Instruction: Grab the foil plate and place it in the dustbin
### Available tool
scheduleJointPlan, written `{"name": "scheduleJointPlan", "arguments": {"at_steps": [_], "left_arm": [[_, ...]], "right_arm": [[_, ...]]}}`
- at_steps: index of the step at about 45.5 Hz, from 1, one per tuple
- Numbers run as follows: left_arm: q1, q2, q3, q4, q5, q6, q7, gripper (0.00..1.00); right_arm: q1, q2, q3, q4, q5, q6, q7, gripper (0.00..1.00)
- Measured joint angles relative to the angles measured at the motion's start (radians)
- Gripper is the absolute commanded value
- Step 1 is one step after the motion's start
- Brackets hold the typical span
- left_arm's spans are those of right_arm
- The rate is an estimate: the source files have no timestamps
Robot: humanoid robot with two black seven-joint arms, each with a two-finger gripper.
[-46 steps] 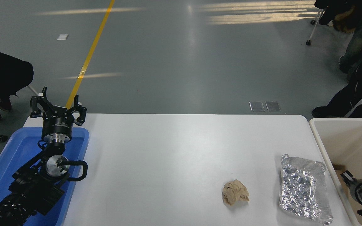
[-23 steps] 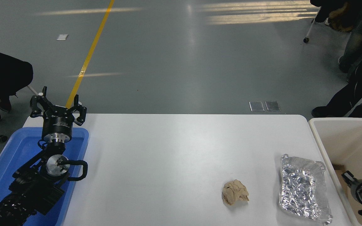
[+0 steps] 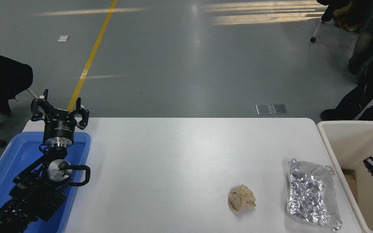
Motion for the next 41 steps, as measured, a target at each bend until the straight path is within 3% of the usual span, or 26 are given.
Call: {"name": "scheduleJointPlan", "arguments": {"at_steps": [8,16,29,41], "left_arm": [[0.0,0.0,0.0,0.0,0.001,0.0,0.0,0.99],[0.0,0.0,0.001,0.0,0.001,0.0,0.0,0.99],[0.001,0.0,0.0,0.0,0.0,0.0,0.0,0.99],[0.002,0.0,-0.001,0.0,-0.002,0.0,-0.001,0.99]], "right_arm": [[0.28,-0.167,-0.09,0.415,-0.039,0.001,0.0,0.99],[0.622,-0.213,-0.288,0.776,-0.067,-0.001,0.0,0.99],[1.165,-0.093,-0.571,1.279,-0.084,0.024,0.0,1.0],[1.507,0.02,-0.654,1.502,-0.087,0.181,-0.002,1.0]]}}
